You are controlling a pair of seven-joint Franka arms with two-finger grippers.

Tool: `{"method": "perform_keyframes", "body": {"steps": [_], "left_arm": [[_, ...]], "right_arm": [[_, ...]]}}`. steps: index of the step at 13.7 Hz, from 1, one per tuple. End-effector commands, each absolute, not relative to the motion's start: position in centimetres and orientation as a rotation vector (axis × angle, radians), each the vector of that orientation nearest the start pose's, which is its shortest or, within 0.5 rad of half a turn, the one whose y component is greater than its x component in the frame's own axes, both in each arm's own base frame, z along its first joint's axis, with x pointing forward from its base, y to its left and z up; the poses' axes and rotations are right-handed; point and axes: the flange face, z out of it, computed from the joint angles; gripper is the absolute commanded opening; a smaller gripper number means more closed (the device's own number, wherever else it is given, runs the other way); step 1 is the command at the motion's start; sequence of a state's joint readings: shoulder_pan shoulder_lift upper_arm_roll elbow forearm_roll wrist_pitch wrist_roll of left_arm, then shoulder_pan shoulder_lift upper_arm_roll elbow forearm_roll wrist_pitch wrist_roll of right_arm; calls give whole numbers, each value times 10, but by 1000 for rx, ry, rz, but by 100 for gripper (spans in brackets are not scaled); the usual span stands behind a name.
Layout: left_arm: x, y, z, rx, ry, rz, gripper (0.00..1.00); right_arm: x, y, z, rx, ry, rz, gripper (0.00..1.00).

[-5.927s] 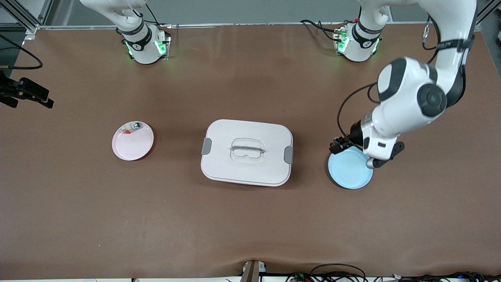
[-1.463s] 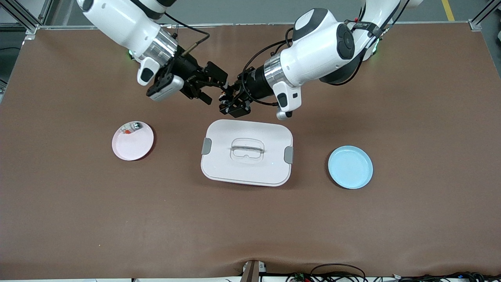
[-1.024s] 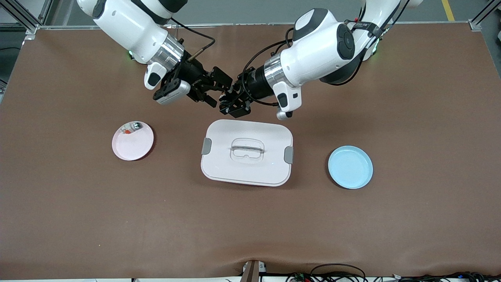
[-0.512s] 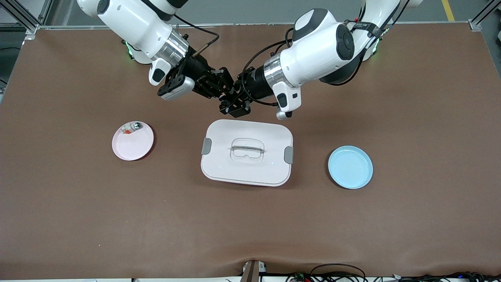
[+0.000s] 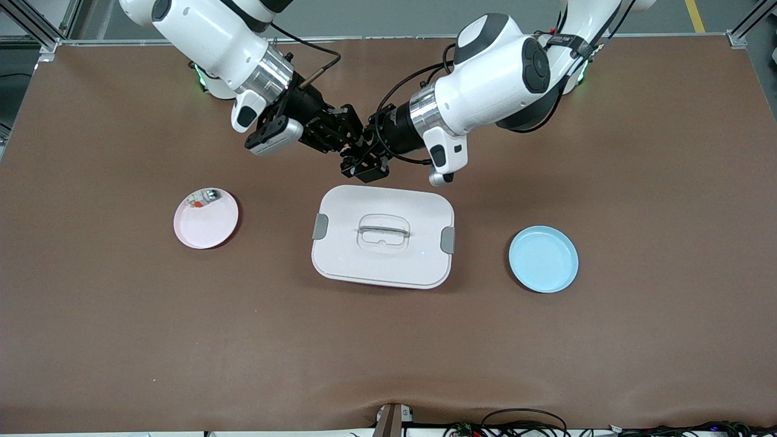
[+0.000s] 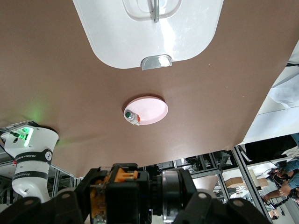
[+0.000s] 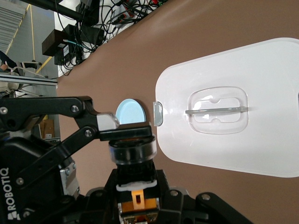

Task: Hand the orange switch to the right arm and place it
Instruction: 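Close the right gripper on the switch and open the left gripper, then carry the switch to the pink plate while the left gripper withdraws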

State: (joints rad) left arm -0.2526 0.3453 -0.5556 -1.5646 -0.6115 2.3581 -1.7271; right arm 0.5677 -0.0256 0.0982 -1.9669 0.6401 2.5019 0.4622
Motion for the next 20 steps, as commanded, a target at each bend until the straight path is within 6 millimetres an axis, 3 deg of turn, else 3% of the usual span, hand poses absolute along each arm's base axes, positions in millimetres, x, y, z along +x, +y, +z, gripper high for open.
{"method": "perform_keyframes", "body": {"steps": [1,5,8,10,13,16,20], "left_arm": [[515,-463,535,1879,1495,-653,100],[516,-459,539,1877,1489,-642,100],[528,-434,551,1865,1514,-620,100],[531,-417,557,1889,1530,-631,100],[533,-391,560,1917,1558,-622,100],[535,-362,567,2046,1458,-608,100],[530,-306,585,2330,1258,-465,100]], "right_arm": [[473,370,547,-2406,264,-227,0],[474,369,546,-2413,241,-235,0],[482,357,533,-2535,-61,-298,0],[491,332,526,-2586,-219,-268,0],[504,278,515,-2679,-551,-193,0],[509,228,515,-2766,-867,-144,0],[522,150,505,-2664,-1293,-63,0]]}}
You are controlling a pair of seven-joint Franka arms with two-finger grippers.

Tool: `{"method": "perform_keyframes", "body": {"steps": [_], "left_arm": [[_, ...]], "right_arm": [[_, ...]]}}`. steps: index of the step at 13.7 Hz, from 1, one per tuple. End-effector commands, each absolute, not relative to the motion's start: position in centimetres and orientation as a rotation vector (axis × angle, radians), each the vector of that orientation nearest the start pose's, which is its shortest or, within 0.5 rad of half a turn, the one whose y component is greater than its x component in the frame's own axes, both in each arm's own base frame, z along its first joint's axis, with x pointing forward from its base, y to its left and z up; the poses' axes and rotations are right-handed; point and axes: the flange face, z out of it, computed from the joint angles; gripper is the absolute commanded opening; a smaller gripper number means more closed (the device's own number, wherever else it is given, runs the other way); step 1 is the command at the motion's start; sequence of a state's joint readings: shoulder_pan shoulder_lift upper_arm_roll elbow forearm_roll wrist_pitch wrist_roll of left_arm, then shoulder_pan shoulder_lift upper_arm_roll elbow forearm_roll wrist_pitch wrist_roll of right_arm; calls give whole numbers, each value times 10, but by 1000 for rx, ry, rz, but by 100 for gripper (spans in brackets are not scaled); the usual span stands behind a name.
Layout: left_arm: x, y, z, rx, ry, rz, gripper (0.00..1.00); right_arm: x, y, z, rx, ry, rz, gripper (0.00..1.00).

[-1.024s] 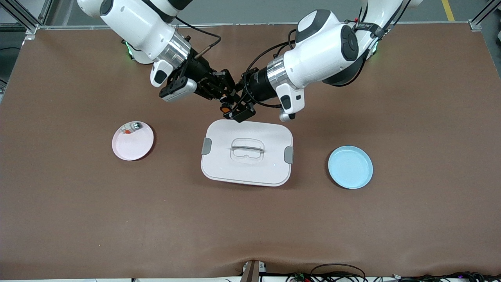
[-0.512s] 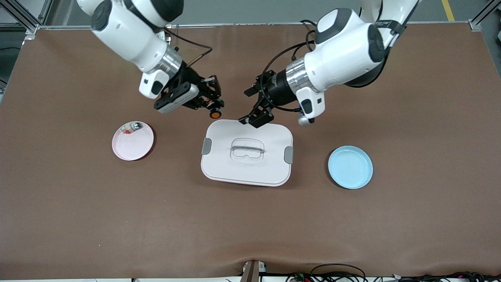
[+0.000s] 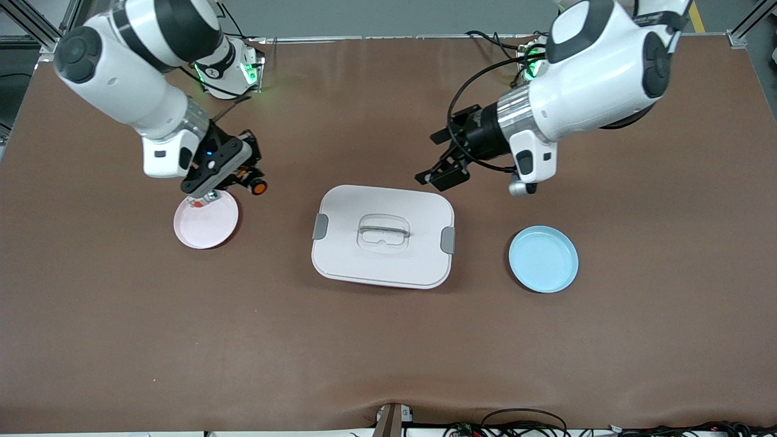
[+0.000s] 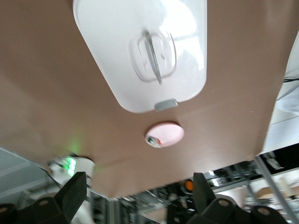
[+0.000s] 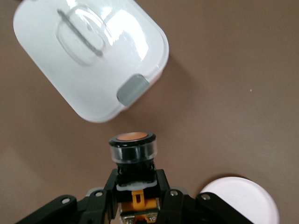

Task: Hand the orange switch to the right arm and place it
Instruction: 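Carry the switch to the pink plate while the left gripper withdraws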

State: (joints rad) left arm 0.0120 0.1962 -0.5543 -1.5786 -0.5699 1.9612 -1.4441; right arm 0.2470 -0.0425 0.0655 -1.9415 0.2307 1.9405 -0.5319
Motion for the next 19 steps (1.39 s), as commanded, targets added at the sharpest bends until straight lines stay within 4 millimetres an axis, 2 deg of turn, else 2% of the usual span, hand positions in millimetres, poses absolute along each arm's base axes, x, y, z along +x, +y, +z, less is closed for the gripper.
{"method": "perform_keyframes", "body": {"steps": [1,3,4,6,7,11,13,14,19], "left_arm": [[527,-295,588,2430,1235,-391,100],[525,-279,583,2610,1243,-266,100],[528,-259,581,2667,1248,-253,100],[535,-223,577,2750,1134,-301,100],[536,-208,580,2769,1096,-299,100],[544,-167,586,2866,986,-230,100],[549,-158,589,2941,800,-181,100],[555,-152,598,3007,517,-122,100],[557,-145,603,3141,346,-25,100]], "right_arm": [[525,129,499,-2602,-1414,-54,0],[529,82,486,-2532,-1545,-49,0],[528,66,481,-2496,-1625,-36,0],[518,44,468,-2486,-1702,-18,0],[513,42,461,-2477,-1757,-25,0],[497,21,411,-2450,-1902,-72,0],[489,17,386,-2464,-1965,-71,0],[481,10,364,-2483,-2010,-80,0],[488,-8,323,-2497,-2015,-116,0]]}}
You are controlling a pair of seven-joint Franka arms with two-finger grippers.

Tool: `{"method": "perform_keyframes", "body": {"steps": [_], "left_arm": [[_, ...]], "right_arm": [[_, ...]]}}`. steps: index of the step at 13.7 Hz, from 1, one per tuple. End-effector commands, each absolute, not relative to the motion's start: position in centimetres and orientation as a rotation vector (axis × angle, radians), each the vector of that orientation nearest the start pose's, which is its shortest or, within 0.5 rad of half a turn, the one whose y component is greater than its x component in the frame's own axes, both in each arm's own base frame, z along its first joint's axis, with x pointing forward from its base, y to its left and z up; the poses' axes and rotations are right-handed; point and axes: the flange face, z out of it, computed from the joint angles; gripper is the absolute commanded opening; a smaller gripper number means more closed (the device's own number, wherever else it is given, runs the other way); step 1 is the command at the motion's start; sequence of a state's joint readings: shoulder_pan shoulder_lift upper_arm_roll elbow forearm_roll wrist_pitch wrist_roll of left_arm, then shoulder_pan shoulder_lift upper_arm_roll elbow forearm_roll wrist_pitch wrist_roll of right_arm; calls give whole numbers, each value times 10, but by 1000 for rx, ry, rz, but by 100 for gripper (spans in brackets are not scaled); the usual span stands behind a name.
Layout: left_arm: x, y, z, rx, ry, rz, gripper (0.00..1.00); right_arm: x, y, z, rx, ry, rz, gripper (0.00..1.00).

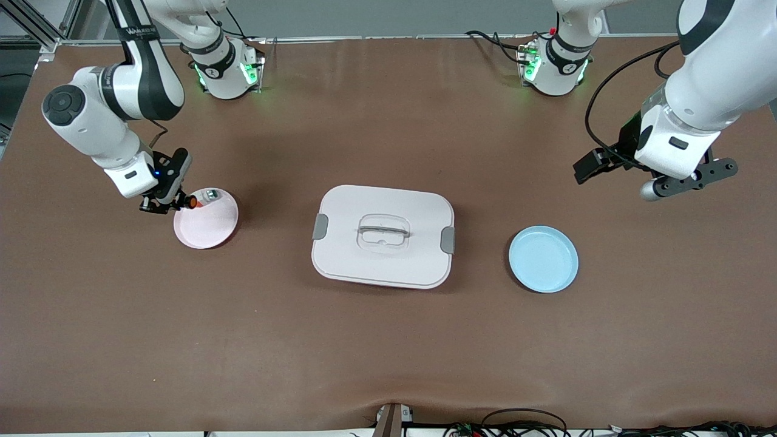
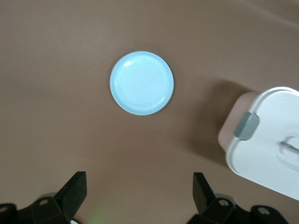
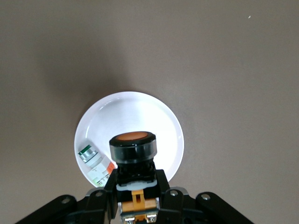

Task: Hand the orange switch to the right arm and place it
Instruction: 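Lower the switch onto the pink plate and open the right gripper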

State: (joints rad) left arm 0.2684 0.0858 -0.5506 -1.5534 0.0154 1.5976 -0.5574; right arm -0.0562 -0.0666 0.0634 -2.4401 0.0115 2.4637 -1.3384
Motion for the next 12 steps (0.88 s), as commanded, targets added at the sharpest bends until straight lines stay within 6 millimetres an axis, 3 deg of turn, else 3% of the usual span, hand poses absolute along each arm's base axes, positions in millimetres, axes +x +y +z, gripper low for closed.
{"method": "perform_keyframes", "body": {"steps": [1,6,9,12], "left_arm": [[560,-141,608,-3116,-277,5,100],[565,-129,612,-3134,-148,-6,100],[573,-103,612,-3142,-79,-8,100],[576,-99,613,-3146,-68,-13,100]], "right_arm": [[491,-11,310,-2495,-2007,-109,0],[496,-11,254,-2460,-2014,-93,0],[498,-10,236,-2457,-2023,-110,0],[495,-11,224,-2443,-2020,-90,0]]}}
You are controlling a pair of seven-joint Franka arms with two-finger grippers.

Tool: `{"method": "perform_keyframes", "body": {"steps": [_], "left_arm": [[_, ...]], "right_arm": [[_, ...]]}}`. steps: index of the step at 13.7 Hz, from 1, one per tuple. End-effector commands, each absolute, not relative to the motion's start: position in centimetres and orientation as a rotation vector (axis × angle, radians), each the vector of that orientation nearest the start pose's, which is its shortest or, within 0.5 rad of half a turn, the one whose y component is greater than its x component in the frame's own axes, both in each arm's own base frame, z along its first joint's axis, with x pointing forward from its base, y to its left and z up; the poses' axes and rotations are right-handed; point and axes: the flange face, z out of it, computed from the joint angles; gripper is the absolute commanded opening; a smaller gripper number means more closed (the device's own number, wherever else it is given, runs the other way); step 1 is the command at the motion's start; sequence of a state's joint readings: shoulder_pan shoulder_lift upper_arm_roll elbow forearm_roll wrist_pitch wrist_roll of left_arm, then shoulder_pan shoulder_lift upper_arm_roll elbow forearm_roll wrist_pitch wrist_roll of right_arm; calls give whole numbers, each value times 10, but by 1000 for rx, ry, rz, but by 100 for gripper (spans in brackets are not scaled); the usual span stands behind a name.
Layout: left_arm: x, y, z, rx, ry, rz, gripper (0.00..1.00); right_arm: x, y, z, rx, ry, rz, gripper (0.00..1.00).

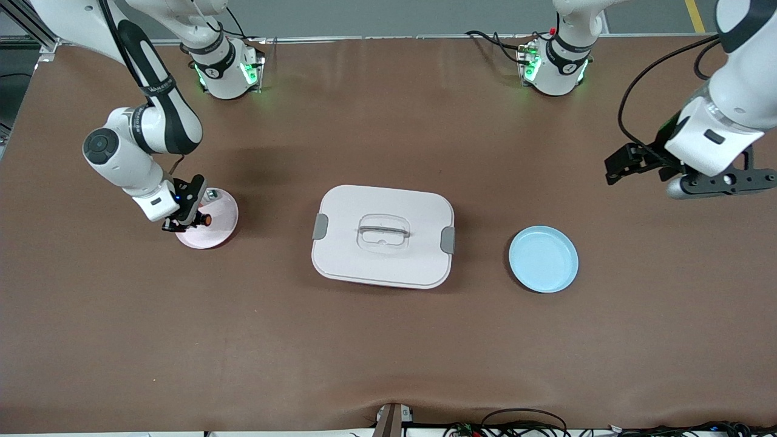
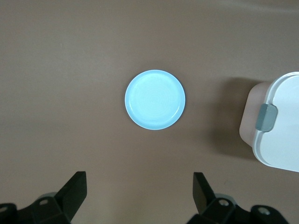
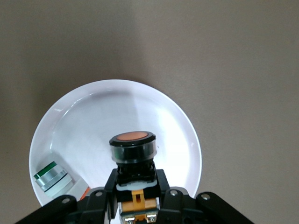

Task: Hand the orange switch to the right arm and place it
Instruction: 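Lower the switch onto the pink plate and open the right gripper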

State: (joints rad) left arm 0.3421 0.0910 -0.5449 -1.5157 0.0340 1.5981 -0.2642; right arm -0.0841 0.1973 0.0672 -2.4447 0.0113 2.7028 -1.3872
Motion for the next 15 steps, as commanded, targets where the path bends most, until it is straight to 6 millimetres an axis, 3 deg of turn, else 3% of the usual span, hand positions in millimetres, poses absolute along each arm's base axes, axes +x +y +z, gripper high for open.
{"method": "perform_keyframes", "body": {"steps": [1,2,5,10,15], "left_arm": [[578,-91,613,-3141,-94,-13,100],[578,-94,612,-3137,-87,-14,100],[583,-79,609,-3126,-25,-9,100],[585,-66,606,-3111,-52,-7,100],[585,-67,608,-3108,-54,-12,100]], "right_arm": [[494,-12,218,-2441,-2019,-87,0],[493,-10,212,-2439,-2023,-92,0],[493,-9,197,-2437,-2023,-99,0],[491,-7,189,-2428,-2021,-86,0],[490,-7,177,-2425,-2017,-83,0]]}}
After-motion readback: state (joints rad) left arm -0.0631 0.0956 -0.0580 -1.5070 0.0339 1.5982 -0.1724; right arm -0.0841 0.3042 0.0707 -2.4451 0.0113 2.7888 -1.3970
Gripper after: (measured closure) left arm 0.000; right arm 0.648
